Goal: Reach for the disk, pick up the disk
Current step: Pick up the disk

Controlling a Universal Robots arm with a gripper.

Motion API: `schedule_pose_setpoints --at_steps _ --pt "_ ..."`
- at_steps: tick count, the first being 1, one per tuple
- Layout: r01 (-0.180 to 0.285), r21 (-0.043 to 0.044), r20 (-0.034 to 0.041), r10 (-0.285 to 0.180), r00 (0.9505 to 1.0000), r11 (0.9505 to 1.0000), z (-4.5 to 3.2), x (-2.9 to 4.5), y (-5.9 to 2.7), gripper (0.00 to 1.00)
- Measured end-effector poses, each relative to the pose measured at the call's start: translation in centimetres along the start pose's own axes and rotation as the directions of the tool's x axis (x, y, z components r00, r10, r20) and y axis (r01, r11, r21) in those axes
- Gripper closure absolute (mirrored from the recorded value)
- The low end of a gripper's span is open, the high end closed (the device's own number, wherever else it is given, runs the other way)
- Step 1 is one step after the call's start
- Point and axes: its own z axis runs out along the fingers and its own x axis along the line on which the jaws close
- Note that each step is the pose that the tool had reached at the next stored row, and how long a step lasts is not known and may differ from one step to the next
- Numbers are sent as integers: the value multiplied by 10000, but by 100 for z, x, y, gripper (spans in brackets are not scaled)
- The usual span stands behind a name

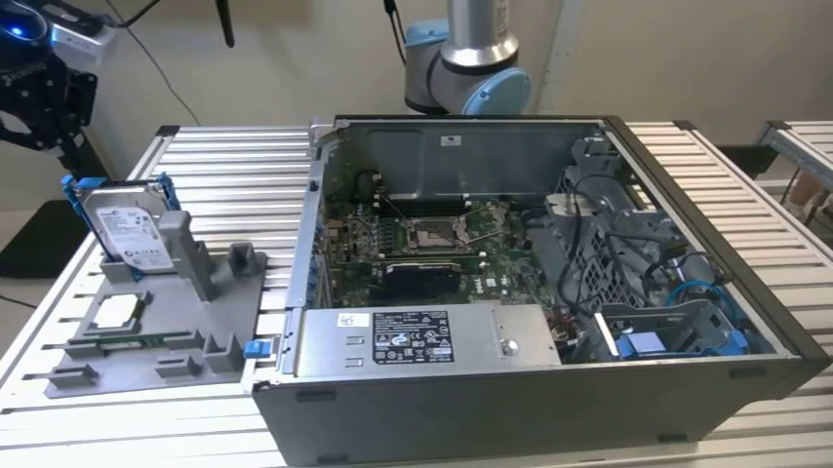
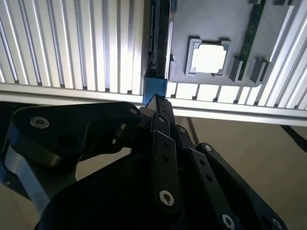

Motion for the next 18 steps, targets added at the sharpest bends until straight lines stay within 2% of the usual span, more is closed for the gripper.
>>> schedule_pose_setpoints --at_steps 4,10,18 --pt "608 7 -4 -608 9982 9982 3 -2 -3 100" --pt "1278 -7 -17 -1278 9918 9918 6 -13 -27 100" --pt "1424 -9 -20 -1424 9898 9898 6 -16 -34 100"
